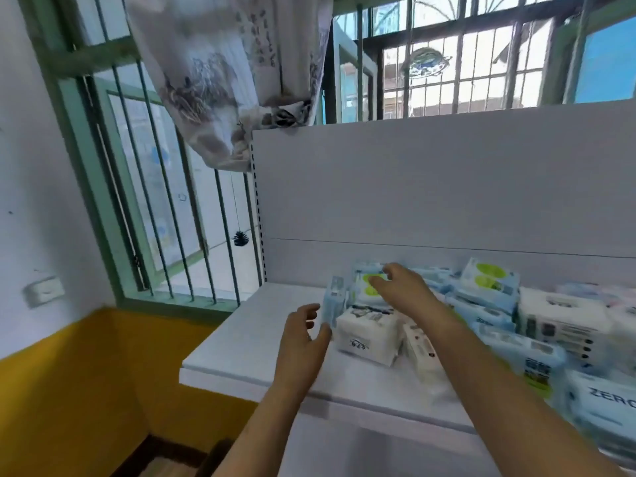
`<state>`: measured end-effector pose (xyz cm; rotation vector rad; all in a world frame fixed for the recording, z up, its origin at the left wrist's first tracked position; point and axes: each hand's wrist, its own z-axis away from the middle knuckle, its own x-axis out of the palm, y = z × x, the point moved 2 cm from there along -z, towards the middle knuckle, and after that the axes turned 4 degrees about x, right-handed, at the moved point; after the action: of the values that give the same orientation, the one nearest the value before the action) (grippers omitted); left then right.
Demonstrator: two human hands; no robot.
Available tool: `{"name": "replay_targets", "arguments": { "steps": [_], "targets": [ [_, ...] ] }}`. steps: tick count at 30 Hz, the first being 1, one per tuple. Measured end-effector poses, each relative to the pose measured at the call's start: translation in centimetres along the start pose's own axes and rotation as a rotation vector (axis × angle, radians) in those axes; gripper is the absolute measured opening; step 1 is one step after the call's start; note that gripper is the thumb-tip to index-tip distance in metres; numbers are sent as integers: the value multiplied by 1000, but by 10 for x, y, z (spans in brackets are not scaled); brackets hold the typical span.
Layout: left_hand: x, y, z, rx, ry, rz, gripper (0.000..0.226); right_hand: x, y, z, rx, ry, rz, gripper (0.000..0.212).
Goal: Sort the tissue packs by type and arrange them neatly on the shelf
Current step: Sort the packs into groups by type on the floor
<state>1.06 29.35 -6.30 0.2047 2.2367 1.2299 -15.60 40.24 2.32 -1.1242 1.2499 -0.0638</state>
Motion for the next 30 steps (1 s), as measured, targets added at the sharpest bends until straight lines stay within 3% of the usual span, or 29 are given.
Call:
{"name": "replay_targets", "arguments": {
  "steps": [4,9,12,16,20,23,25,30],
  "targets": [
    [22,-5,-64,14,7,-54,47,2,17,-63,54,43,309,35],
    [62,-18,-103,-122,-110,-74,78,20,28,-104,114,-66,667,52],
    [68,-24,-116,-184,-136,-53,54,25,26,-116,121,-143,730,55],
    [60,-30,-139,-194,-113,-15,16,24,21,-125,102,-196,432,59],
    [43,-30,-157,-215,-90,262,19,22,4,-127,142,-149,24,49],
    [30,-25,-166,-248,-89,540,9,17,-13,-124,123,-110,-294,41],
    [22,-19,-168,-249,-123,705,17,11,-25,-120,102,-107,-497,39],
    [18,-2,-162,-286,-298,943,30,-1,-36,-101,88,-44,-679,29]
  ]
}}
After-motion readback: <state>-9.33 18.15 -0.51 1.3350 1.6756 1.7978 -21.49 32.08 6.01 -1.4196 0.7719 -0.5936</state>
